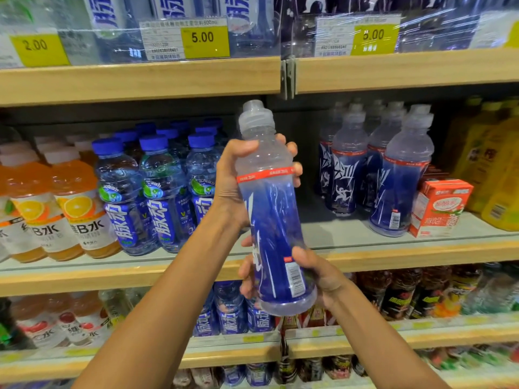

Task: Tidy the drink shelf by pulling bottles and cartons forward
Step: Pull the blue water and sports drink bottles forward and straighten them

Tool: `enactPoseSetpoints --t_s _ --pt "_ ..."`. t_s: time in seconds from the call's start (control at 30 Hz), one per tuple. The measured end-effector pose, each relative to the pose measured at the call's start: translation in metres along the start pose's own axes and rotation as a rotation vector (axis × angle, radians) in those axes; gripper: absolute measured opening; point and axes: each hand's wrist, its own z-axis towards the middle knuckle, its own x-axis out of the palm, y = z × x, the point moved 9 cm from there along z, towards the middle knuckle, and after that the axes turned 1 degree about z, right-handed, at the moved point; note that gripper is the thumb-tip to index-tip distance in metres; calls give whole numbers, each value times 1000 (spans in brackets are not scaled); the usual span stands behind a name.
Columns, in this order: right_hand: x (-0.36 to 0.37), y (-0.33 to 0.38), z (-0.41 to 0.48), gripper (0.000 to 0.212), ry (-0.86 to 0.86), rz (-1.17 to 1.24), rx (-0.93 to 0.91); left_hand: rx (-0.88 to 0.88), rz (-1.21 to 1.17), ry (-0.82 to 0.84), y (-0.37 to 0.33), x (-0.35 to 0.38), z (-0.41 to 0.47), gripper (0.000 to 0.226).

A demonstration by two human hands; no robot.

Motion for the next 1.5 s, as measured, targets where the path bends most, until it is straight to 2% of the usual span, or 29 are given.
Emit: enactPoseSetpoints --t_s 0.1,0.2,0.27,0.4,0.47,0.53,0.6,0.77,0.9,0.97,1.07,1.13,1.2,1.27,1.33,1.43,1.5 --pt "3 3 0 63 -29 -35 -19 -28 -35 41 8 0 -1 52" --pt "-7 10 -5 61 -177 -147 -67 -29 -34 -42 10 -14 -3 53" --pt "-23 17 -11 64 -354 -287 -84 -20 113 -178 7 -29 -6 51" --pt "-36 36 -24 47 -568 -524 -165 42 558 -562 -9 -58 -20 65" --pt "-43 43 -30 47 -690 -608 -215 165 722 -666 -24 -56 -27 48" --pt "-47 46 -35 49 -796 -700 -255 269 886 -691 -33 -45 -31 34" --pt "-49 47 -38 50 -881 -792 -257 326 993 -678 -31 -32 -30 31" --pt "-44 43 -40 55 -1009 -995 -225 373 954 -755 -26 -20 -27 22" --pt "-41 38 -36 55 -1008 -1006 -229 457 905 -818 -31 -20 -29 13" --pt "-41 38 -33 54 -951 -991 -217 463 853 -815 -35 -23 -30 10" --pt "-46 33 -23 53 -730 -740 -160 392 771 -810 -39 -32 -28 19" --pt "-48 30 -21 64 -609 -535 -121 322 679 -797 -38 -39 -26 20" --pt "-48 27 -21 84 -538 -364 -73 243 562 -734 -32 -40 -23 4" --pt "-47 22 -19 99 -493 -260 -25 140 456 -648 -24 -42 -19 24" --pt "-46 16 -16 110 -456 -222 17 84 374 -539 -20 -39 -14 27" --pt "-37 10 -8 112 -368 -160 37 37 297 -355 -15 -32 -9 28" --pt "-29 9 -1 101 -282 -141 35 6 223 -233 -10 -28 -8 42"
